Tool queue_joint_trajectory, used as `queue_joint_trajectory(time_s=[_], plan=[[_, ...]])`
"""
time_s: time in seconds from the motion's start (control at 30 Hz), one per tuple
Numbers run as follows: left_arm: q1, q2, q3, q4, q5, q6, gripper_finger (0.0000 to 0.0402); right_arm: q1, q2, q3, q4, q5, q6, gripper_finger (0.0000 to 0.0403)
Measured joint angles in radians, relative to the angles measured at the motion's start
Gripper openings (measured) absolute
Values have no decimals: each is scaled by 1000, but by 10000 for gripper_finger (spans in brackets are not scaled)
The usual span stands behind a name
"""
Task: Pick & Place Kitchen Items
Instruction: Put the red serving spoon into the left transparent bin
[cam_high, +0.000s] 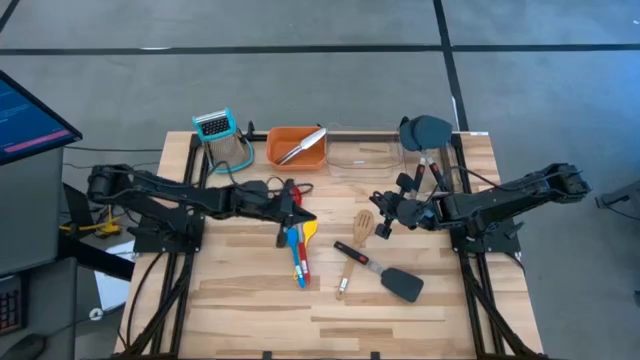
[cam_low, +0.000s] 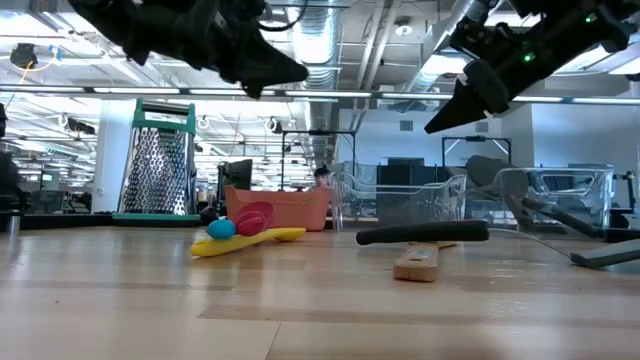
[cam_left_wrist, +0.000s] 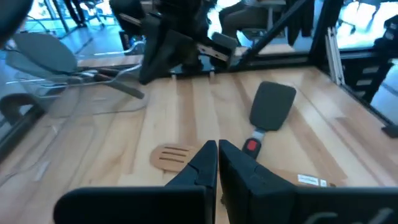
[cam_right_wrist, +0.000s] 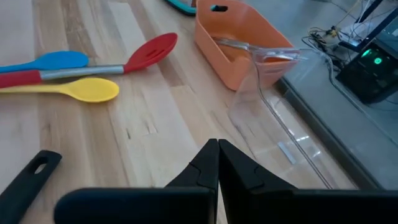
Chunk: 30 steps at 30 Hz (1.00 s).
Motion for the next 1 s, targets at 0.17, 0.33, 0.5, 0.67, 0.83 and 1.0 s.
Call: queue_joint_trajectory(time_s=[0.17, 0.33, 0.5, 0.67, 0.83, 1.0], plan=[[8, 79, 14, -122, -109, 198, 2, 3, 0, 0, -7, -4, 0, 1], [28, 129, 11, -222, -195, 362, 2, 3, 0, 0, -17, -4, 0, 1], [67, 125, 13, -214, -238, 106, 2, 1, 0, 0, -33, -4, 1, 1], [116, 66, 13, -250, -354, -39, 2, 1, 0, 0, -47, -4, 24, 1], [164, 7, 13, -347, -358, -136, 2, 0, 0, 0, -88, -4, 29, 1], [174, 2, -15, -440, -341, -176, 15, 0, 0, 0, -108, -4, 53, 1]])
